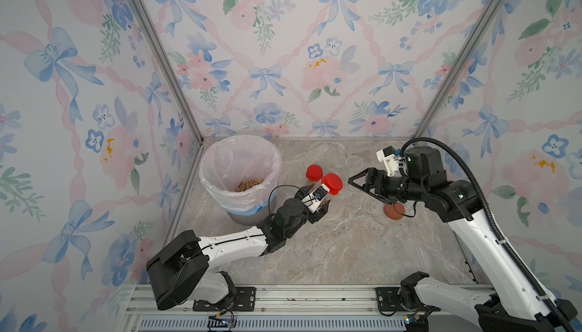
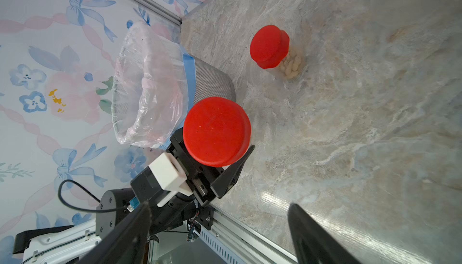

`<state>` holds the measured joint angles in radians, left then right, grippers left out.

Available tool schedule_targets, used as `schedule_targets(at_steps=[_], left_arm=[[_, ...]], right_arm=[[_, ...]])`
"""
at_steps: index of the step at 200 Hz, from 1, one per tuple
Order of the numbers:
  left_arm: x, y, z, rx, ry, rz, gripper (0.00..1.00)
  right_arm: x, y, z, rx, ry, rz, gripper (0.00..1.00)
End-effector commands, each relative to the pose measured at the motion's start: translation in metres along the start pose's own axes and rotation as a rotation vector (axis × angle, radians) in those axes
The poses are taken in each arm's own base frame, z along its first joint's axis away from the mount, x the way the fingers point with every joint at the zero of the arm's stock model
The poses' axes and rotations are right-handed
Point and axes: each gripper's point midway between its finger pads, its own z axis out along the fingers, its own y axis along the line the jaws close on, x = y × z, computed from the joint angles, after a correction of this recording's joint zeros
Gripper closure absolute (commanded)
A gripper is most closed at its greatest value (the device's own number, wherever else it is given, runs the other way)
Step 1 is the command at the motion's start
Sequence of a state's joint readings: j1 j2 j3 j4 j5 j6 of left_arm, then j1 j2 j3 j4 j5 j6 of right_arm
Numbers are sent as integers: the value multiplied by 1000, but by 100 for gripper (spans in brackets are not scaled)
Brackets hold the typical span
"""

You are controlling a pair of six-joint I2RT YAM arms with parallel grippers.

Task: Empty moldy peanuts from jars
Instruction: Pick up the jar from the center of the board, then unscrew the lid from the jar.

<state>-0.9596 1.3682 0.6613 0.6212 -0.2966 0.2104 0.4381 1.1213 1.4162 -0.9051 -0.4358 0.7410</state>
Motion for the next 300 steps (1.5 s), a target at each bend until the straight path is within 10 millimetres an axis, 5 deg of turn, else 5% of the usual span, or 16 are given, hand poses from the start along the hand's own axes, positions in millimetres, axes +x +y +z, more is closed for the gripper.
schedule_targets(at_steps=[1, 26, 33, 143, 300], left_arm=[[-11, 6, -1, -43, -18, 38, 64], [-3, 0, 1, -44, 7, 78, 64], [-17, 3, 4, -59, -19, 75, 64], [-27, -7, 6, -61, -28, 112, 67], [-24, -11, 5, -67, -15, 140, 68]], right_arm=[[5, 9, -6, -27, 35, 56, 15], [8, 12, 1, -14, 72, 49, 15], [9, 13, 3, -9, 83, 41, 15], [-7, 10, 40, 130, 125, -42, 15], [4, 4, 58, 175, 210, -50, 15]])
